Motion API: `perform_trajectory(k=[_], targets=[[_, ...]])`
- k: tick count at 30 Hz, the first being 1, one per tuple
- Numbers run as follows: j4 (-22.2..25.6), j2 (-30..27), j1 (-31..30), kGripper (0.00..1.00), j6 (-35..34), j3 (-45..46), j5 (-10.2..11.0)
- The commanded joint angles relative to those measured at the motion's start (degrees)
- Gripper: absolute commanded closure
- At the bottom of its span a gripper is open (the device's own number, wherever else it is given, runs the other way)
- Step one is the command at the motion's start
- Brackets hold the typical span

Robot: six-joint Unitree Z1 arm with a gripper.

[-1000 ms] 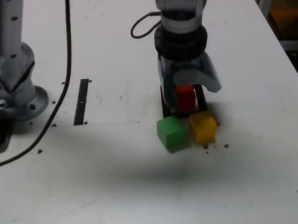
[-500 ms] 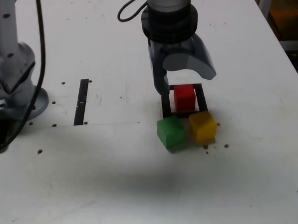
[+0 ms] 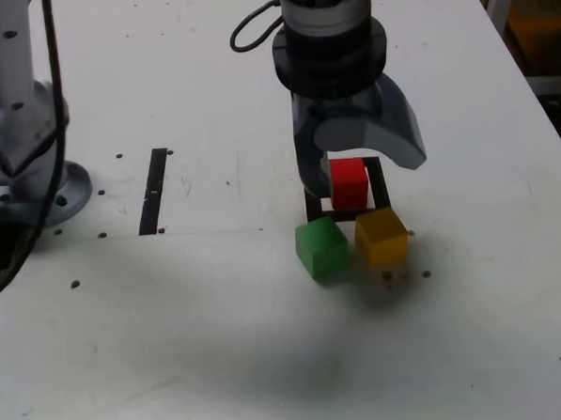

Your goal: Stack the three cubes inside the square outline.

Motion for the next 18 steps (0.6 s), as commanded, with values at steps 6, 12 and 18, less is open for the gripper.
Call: perform_trajectory(k=[6, 12, 18], targets=[[0.5, 2.4, -1.1, 0.17, -0.3, -1.8, 0.4], [0.7, 4.0, -1.7, 0.17, -0.9, -3.1, 0.3], [0.4, 5.7, -1.8, 0.17, -1.3, -3.5, -0.5]])
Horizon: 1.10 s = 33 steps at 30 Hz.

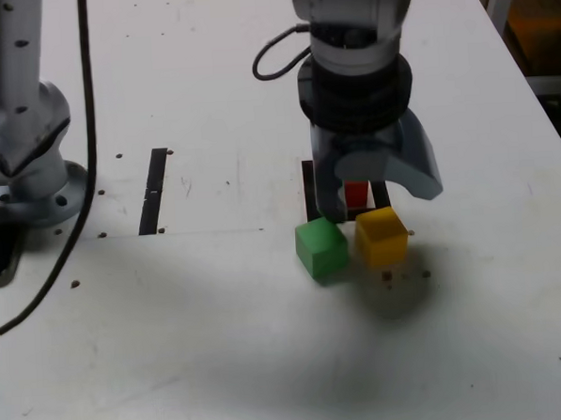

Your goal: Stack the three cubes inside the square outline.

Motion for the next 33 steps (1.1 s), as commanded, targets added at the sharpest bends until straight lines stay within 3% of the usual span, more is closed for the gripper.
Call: perform_trajectory(k=[1, 21, 33], targets=[[-0.1, 0.5, -0.1, 0.17, -0.1, -0.4, -0.2], [-0.4, 3.3, -0.1, 0.17, -0.2, -2.5, -0.9], [-0.7, 5.0, -0.1, 0.17, -0.3, -2.7, -3.4]])
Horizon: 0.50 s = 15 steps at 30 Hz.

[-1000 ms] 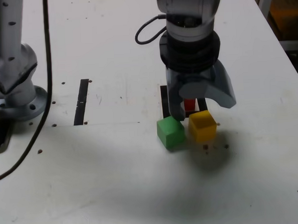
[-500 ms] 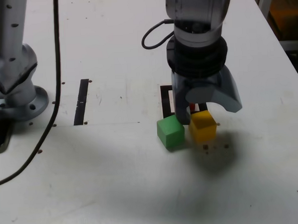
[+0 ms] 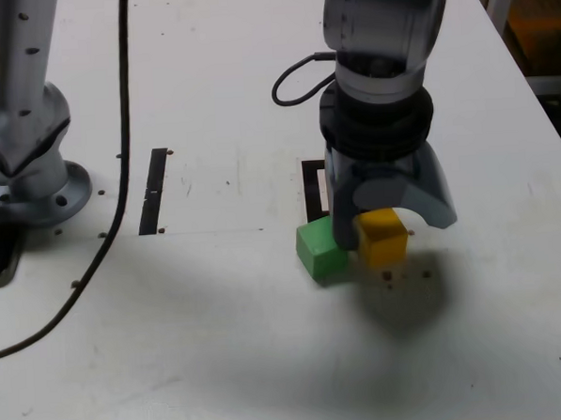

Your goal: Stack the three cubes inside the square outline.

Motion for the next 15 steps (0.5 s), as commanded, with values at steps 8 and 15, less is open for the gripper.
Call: perform_trajectory(k=[8, 15], targets=[[-0.3, 1.2, -0.1, 0.17, -0.1, 0.1, -1.1], [-0.2, 1.2, 0.0, 0.17, -0.1, -1.2, -0.7]])
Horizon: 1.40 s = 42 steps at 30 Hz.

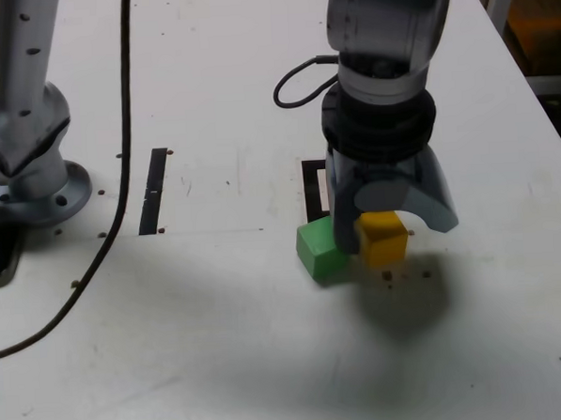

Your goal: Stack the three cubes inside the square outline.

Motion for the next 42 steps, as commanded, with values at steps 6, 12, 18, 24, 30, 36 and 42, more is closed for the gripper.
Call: perform_trajectory(k=[6, 12, 18, 24, 30, 36, 42], targets=[[0.8, 0.8, 0.8, 0.17, -0.1, -2.3, 0.4], [1.3, 1.0, 1.7, 0.17, 0.0, -3.0, 0.4], [1.5, 1.1, 1.9, 0.17, 0.0, -2.4, 0.0], [1.5, -0.8, 2.0, 0.17, 0.0, -0.2, -0.1], [1.2, -1.2, 2.0, 0.17, 0.0, 1.0, -0.6], [0.7, 0.2, 1.8, 0.17, 0.0, 0.4, -1.4], [0.7, 0.8, 1.8, 0.17, 0.0, -0.4, -1.3]])
